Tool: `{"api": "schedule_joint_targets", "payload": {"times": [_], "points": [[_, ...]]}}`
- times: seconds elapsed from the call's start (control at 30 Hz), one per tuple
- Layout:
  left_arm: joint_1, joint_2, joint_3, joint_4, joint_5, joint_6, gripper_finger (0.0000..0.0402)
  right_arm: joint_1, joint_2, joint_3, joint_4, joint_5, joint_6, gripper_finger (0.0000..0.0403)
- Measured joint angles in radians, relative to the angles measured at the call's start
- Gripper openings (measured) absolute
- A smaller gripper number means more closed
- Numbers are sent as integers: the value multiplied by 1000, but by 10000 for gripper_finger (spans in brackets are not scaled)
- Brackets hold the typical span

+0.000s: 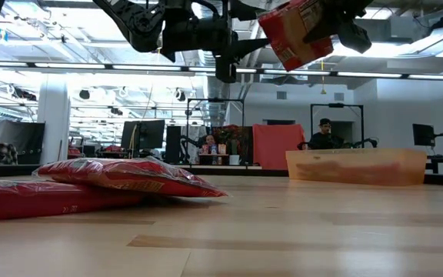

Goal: Sort popcorn bags into baskets
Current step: Put the red popcorn bag into the orange bin

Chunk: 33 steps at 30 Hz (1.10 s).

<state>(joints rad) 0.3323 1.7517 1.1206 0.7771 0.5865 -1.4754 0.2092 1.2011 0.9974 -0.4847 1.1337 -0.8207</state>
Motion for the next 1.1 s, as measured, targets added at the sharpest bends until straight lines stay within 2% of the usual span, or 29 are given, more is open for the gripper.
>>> {"api": "schedule_joint_targets", "payload": {"times": [0.57, 0.87, 1.1], "points": [[-24, 1, 0, -2, -24, 20, 78, 0, 0, 0, 2, -45, -1, 38], [-25, 1, -1, -4, -23, 61, 15, -1, -1, 0, 5, -81, 34, 55], [-8, 1, -1, -2, -21, 84, 14, 17, -13, 0, -17, -83, 227, 98]]}}
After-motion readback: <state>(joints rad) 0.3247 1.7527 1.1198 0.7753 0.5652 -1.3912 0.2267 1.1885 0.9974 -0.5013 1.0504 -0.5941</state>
